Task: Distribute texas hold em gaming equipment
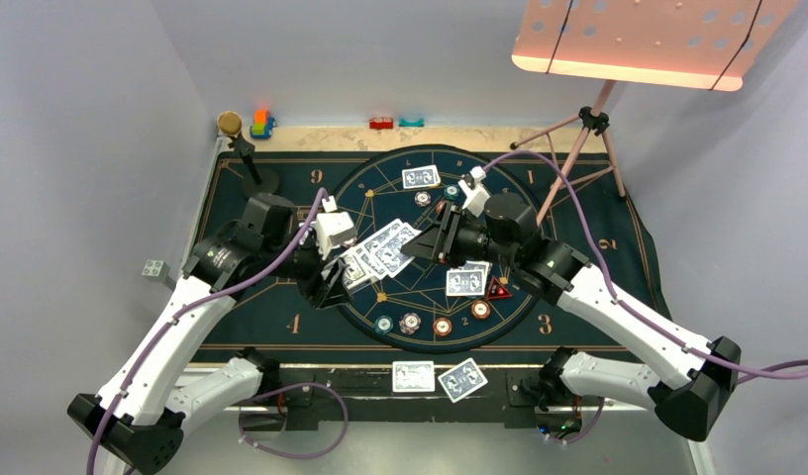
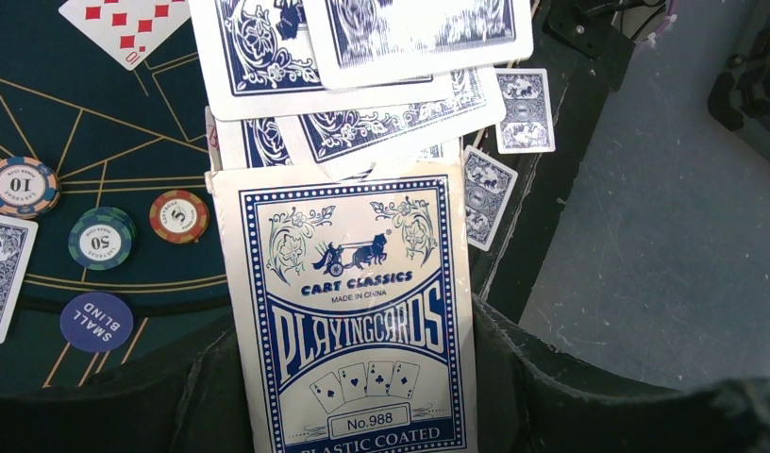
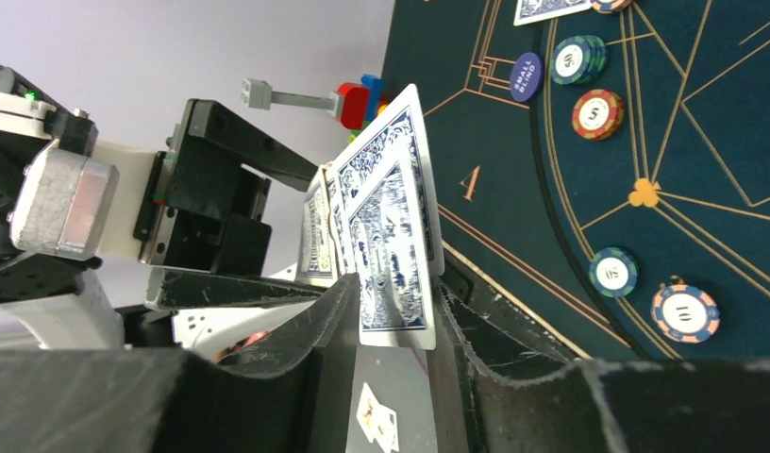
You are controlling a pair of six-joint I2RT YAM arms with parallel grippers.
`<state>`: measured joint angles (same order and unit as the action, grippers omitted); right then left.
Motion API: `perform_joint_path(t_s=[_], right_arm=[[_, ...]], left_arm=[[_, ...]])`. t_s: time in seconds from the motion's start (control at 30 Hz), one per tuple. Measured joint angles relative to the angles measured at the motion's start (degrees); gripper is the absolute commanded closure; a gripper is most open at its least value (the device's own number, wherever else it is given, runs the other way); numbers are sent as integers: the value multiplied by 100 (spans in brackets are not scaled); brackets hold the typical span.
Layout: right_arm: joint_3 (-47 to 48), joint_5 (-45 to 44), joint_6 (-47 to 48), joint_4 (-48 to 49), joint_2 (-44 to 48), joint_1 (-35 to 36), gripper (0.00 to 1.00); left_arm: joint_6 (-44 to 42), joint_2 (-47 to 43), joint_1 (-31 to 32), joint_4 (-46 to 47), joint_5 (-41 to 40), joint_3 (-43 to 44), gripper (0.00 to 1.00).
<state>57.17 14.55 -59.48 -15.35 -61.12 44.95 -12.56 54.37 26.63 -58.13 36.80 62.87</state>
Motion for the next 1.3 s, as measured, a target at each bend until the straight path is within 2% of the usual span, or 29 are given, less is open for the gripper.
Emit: perform_joint_path(t_s=[0.07, 0.3, 0.67, 0.83, 1.3], right_arm=[[-4, 4, -26, 35, 0, 0, 83], [-4, -11, -44, -70, 0, 0, 84], [164, -116, 197, -466, 2, 0, 75], [374, -107, 339, -610, -17, 0, 74], [824, 166, 713, -957, -363, 0, 85]], left_arm=[[0, -2, 0, 17, 0, 0, 100], [0, -26, -2, 24, -20, 0, 100], [2, -50, -46, 22, -42, 0, 100], [2, -50, -76, 24, -37, 0, 100], [2, -48, -122, 26, 15, -11, 100]])
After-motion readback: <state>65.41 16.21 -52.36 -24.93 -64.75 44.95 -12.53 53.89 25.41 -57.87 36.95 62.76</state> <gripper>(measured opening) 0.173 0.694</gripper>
